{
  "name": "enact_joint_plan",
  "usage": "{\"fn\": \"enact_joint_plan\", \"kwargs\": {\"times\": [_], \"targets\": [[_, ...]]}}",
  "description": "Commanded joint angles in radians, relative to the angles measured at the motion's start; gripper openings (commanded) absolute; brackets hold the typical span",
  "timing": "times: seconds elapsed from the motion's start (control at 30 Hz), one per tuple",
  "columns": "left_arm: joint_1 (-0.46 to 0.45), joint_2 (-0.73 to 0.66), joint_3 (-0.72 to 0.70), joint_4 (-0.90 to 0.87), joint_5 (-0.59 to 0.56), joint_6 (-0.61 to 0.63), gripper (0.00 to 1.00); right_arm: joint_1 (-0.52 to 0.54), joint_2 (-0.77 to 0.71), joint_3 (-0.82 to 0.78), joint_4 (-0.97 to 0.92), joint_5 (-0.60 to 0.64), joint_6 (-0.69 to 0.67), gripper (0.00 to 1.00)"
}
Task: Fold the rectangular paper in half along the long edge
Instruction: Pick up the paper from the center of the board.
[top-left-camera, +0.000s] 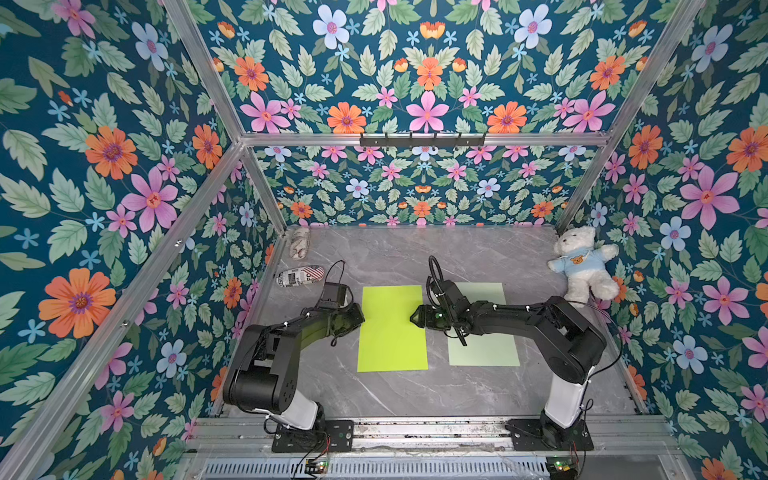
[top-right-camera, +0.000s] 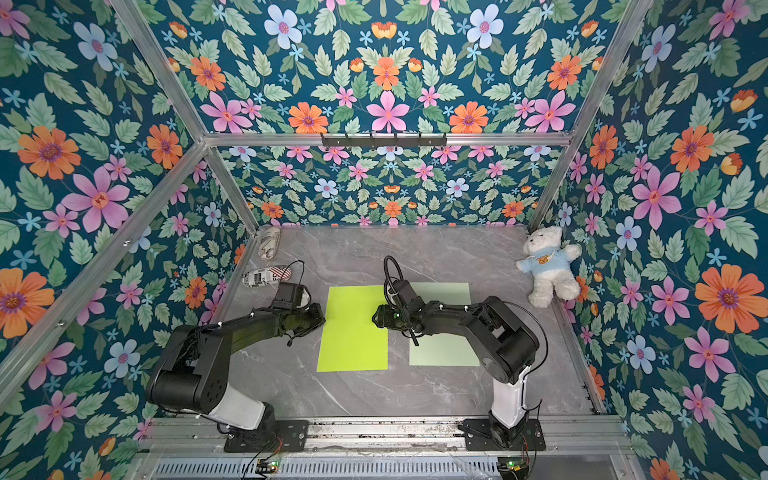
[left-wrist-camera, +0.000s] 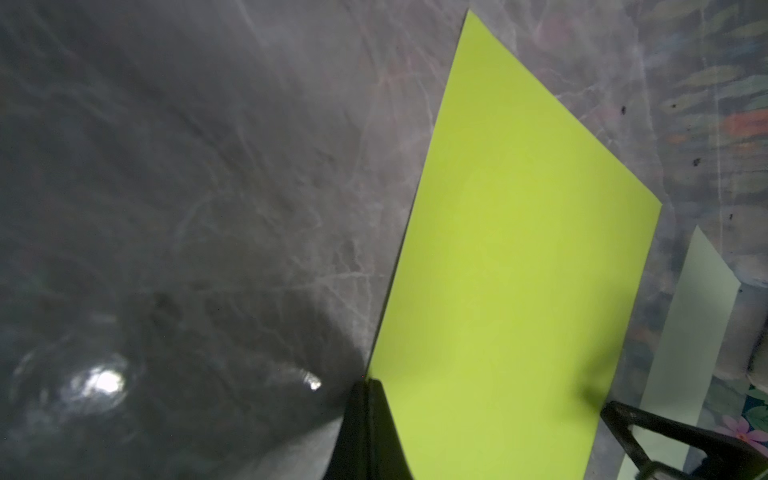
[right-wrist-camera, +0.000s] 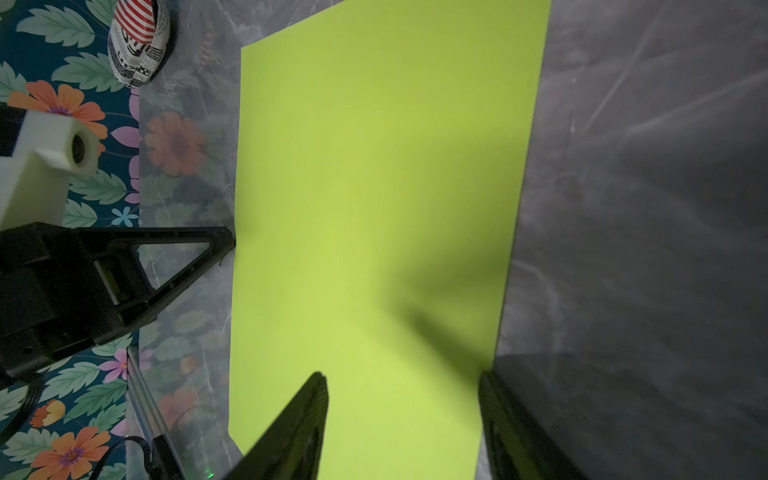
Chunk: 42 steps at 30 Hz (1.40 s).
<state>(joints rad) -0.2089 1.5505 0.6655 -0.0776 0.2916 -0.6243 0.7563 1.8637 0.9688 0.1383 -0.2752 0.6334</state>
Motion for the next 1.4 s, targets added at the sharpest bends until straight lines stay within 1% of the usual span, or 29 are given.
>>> {"fn": "enact_joint_plan", "kwargs": {"times": [0.0,0.47,0.7,0.8,0.87,0.97,1.13,1.37], "targets": [[-0.005,0.017,-0.013,-0.116,-0.067,0.015,0.00,0.001,0.008,-0.017,-0.089,-0.018,0.007,0.63],[-0.039,0.035,-0.024,-0.131,-0.103,0.022,0.00,-0.017,0.025,-0.063,0.036,-0.085,0.042,0.65],[-0.049,0.042,-0.023,-0.134,-0.106,0.023,0.00,-0.025,0.033,-0.070,0.058,-0.102,0.044,0.66],[-0.053,0.045,-0.022,-0.134,-0.106,0.023,0.00,-0.026,0.032,-0.074,0.075,-0.111,0.046,0.69],[-0.055,0.049,-0.022,-0.134,-0.108,0.023,0.00,-0.026,0.030,-0.077,0.086,-0.111,0.047,0.74],[-0.056,0.052,-0.023,-0.133,-0.106,0.021,0.00,-0.025,0.024,-0.081,0.097,-0.108,0.048,0.79],[-0.057,0.045,-0.025,-0.131,-0.106,0.020,0.00,-0.025,0.032,-0.070,0.112,-0.121,0.046,0.80],[-0.058,0.039,-0.040,-0.122,-0.100,0.012,0.00,-0.026,0.086,-0.037,0.139,-0.144,0.058,0.80]]}}
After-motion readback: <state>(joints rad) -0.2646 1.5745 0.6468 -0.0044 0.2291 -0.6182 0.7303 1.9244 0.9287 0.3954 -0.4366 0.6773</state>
